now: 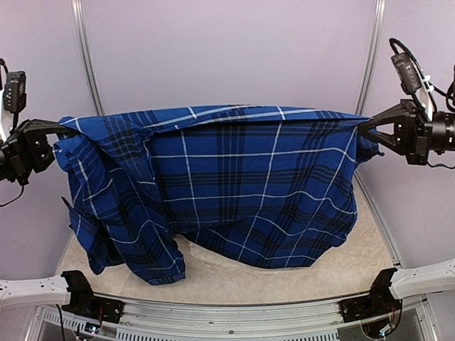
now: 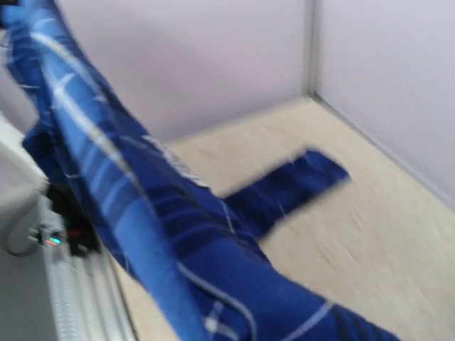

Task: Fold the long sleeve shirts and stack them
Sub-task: Flatten out the crumpled shirt at the center of the board.

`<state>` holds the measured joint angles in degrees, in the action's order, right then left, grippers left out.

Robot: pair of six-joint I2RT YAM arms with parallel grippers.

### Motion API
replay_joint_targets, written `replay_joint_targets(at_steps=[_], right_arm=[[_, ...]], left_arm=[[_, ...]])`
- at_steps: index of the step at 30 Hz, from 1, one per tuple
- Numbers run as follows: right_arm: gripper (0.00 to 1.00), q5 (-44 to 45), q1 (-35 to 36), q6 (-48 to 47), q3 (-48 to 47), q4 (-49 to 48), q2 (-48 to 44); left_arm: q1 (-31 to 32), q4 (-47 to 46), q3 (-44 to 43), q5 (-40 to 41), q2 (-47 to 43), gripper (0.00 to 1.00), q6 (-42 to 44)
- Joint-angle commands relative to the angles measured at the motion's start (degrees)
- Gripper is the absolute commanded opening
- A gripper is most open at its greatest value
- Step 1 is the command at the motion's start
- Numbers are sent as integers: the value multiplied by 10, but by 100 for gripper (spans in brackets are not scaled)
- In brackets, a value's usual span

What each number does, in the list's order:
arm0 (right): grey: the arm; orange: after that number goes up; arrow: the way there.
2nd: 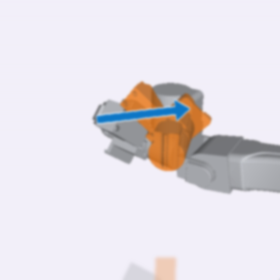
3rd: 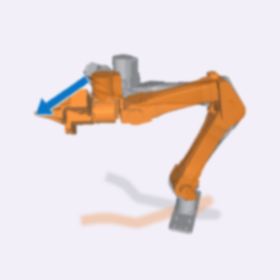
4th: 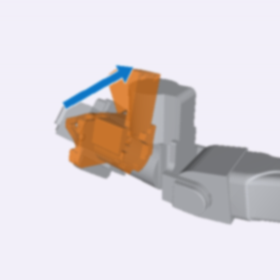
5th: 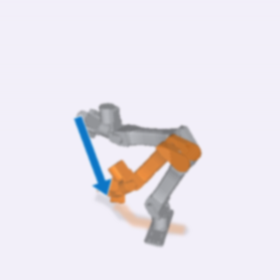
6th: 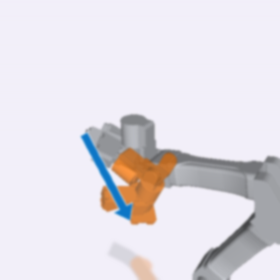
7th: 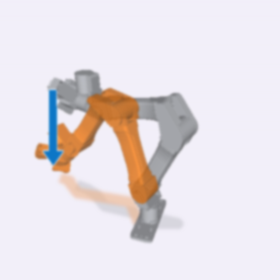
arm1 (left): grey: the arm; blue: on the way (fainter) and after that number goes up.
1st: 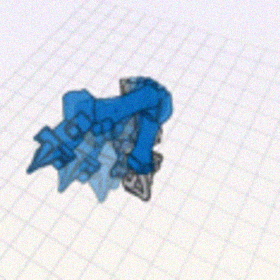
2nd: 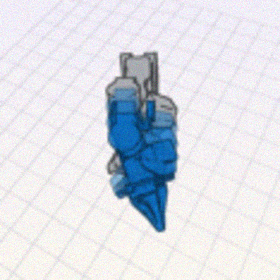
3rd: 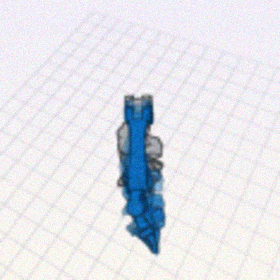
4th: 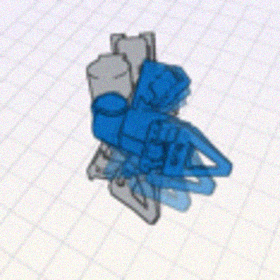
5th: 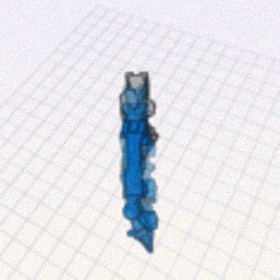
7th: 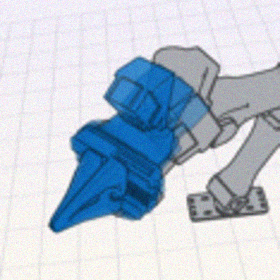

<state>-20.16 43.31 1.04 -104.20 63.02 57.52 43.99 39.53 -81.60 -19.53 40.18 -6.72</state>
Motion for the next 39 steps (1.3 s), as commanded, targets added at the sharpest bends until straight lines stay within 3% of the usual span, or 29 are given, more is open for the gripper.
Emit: replay_joint_targets(at_steps=[1, 6, 15, 21, 28, 32, 39], right_arm=[[0, -27, 2, 23, -32, 21, -17], [0, -31, 2, 32, -48, 19, -18], [0, -18, 2, 40, -39, 6, -32], [0, 49, 3, 64, 1, -4, -16], [0, 226, 3, 81, -5, -10, 63], [0, 322, 0, 68, -51, -21, 126], [0, 354, -3, 44, -144, -1, 184]], left_arm=[[-27, 18, -49, -48, 2, 0, -10], [-86, 18, -79, -147, 15, 0, 11], [-145, 20, -98, -187, 24, 0, 24], [-147, 6, -90, -79, 39, 0, -4], [-147, -39, -43, 48, 115, 0, -32], [-147, -62, -61, 145, 195, 0, -46], [-144, -59, -129, 129, 256, 0, -45]])
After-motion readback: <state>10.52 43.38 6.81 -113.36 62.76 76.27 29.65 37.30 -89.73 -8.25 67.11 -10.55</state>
